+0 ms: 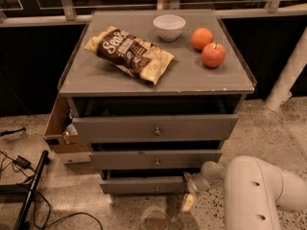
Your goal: Open bottom drawer
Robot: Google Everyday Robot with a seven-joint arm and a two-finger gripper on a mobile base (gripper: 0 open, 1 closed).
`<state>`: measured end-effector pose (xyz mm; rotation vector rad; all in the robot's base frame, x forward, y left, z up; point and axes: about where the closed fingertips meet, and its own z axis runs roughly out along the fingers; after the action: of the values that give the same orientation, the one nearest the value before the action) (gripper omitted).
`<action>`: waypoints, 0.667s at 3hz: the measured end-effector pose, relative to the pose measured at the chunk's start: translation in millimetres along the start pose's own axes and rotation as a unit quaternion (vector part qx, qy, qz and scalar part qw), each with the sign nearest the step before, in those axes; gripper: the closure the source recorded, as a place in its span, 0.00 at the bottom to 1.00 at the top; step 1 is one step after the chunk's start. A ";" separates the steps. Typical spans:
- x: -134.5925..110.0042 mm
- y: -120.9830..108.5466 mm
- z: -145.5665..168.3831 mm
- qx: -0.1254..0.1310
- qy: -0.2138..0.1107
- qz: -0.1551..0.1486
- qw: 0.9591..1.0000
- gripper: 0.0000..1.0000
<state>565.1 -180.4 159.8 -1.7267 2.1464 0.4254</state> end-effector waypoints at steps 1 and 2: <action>10.4 14.6 -10.6 -0.017 0.004 0.016 1.000 0.00; 21.5 29.7 -22.0 -0.042 0.008 0.035 0.998 0.00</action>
Offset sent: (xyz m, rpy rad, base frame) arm -0.0543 -0.0392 0.0212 0.0104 0.1805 -0.0382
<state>530.0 -202.6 170.1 -1.7087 2.2345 0.5295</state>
